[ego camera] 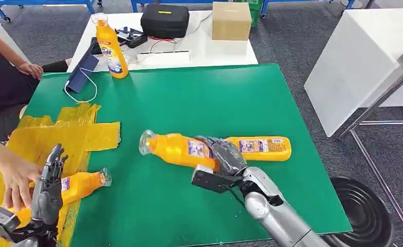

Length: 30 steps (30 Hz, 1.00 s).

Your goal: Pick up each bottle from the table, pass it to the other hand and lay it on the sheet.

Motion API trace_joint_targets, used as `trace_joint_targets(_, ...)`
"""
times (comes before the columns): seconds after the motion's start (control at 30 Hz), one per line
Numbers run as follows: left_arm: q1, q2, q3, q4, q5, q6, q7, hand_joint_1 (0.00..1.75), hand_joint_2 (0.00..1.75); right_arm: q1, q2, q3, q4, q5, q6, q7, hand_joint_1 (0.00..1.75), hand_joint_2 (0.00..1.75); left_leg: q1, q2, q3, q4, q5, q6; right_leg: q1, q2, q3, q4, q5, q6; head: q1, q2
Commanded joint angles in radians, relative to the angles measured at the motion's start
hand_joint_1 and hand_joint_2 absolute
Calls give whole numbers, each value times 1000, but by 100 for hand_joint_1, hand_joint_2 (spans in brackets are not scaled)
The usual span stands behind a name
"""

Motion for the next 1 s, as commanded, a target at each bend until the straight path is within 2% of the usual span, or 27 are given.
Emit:
trace_joint_targets(0.03, -5, -49, -150, -33, 79, 35, 39, 0, 175, 59, 19, -92, -150, -17, 48, -47, 175, 175, 0, -7, -1, 1, -1, 0, 0, -6, 2, 0, -2, 1, 0, 0)
trace_joint_targets(0.13, -4, -44, -154, -28, 91, 28, 63, 0, 175, 35, 47, -70, -106, -3, 40, -41, 175, 175, 0, 3, -2, 0, -2, -1, 0, 3, 0, 0, 0, 0, 0, 0)
trace_joint_targets(0.23, -9, -44, -160, -27, 95, 21, 62, 0, 175, 14, 63, -60, -81, -6, 38, -41, 175, 175, -1, 2, -3, 0, -1, -1, -1, 2, -2, 1, 0, 0, 0, 0)
trace_joint_targets(0.37, -43, -58, -206, -21, 133, -15, 78, 0, 175, -57, 146, -16, 16, -42, 56, -39, 175, 175, -1, 2, -4, 1, -1, -1, 0, 2, -3, 1, 0, 0, 0, 0)
trace_joint_targets(0.47, -82, -60, -250, -13, 180, -28, 98, 0, 175, -128, 220, 73, 120, -44, 68, -27, 175, 175, -1, 4, -5, 1, -1, -1, -1, 4, -4, 2, 1, 0, 0, 0)
trace_joint_targets(0.6, -101, -61, -282, -17, 203, -38, 110, 0, 175, -165, 284, 151, 178, -27, 69, -9, 175, 175, 0, 3, -4, 0, 0, -2, 0, 3, -4, 2, 1, 0, 0, 0)
trace_joint_targets(1.0, -75, -52, -305, -23, 200, -34, 103, 0, 175, -158, 332, 318, 211, 18, 87, 7, 175, 175, 0, 3, -4, -1, 0, -2, 0, 3, -3, 2, 0, 0, 0, 0)
